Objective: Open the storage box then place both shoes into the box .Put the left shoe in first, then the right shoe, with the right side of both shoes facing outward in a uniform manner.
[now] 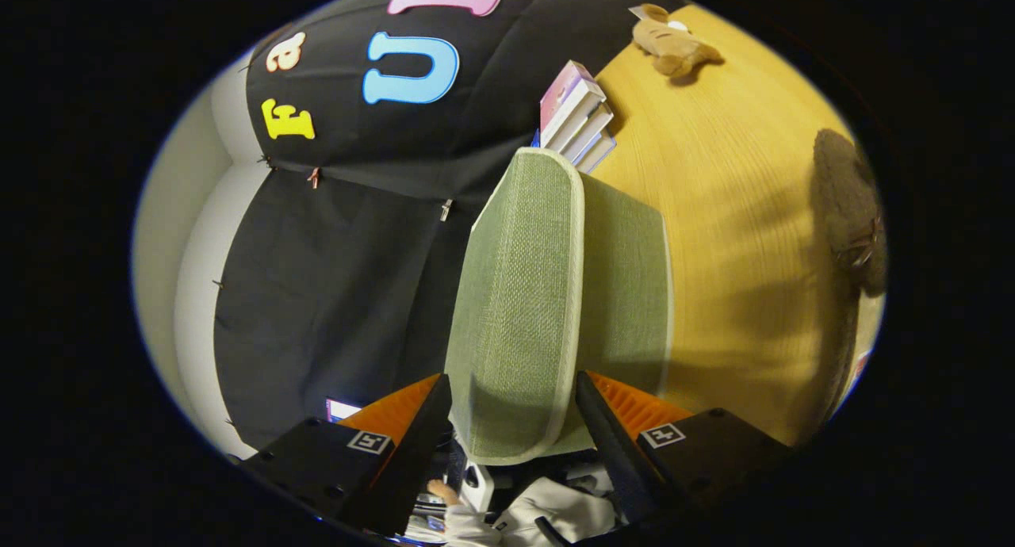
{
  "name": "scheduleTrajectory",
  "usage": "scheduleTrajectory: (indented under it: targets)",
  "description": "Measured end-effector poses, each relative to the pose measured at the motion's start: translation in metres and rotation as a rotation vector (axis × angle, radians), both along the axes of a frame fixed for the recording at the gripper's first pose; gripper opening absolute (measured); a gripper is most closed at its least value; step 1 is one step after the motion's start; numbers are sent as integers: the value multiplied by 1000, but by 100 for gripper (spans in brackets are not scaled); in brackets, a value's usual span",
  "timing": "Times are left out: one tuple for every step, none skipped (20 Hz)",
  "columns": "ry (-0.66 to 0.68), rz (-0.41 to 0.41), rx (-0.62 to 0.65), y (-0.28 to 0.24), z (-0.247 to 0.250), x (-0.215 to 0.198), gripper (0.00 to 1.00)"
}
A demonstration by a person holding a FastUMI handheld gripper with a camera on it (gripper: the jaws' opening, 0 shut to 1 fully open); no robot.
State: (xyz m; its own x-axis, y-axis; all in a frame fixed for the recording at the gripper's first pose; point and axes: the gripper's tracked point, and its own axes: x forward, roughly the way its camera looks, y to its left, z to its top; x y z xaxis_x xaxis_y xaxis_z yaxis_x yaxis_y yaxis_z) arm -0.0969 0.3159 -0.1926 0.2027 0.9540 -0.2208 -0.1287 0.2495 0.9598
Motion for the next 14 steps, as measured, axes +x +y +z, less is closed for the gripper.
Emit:
scheduleTrajectory:
  targets:
    - [19,12,10,3,0,-2,98]
    - [36,24,21,6,1,-4,98]
    - [53,21,27,11,1,-1,96]
    - [74,28,31,9,2,0,96]
    - [86,26,35,8,2,1,96]
    - [100,17,40,8,3,2,96]
    - [122,5,52,4,6,3,96]
    - [153,-5,61,1,9,5,96]
    - [183,-15,71,-2,11,5,96]
    - [205,-23,79,-4,13,5,96]
    - [212,-29,71,-4,12,3,96]
    - [210,-39,75,-4,13,4,86]
    - [221,-30,93,-6,20,1,79]
    - [237,-9,117,-4,28,-2,72]
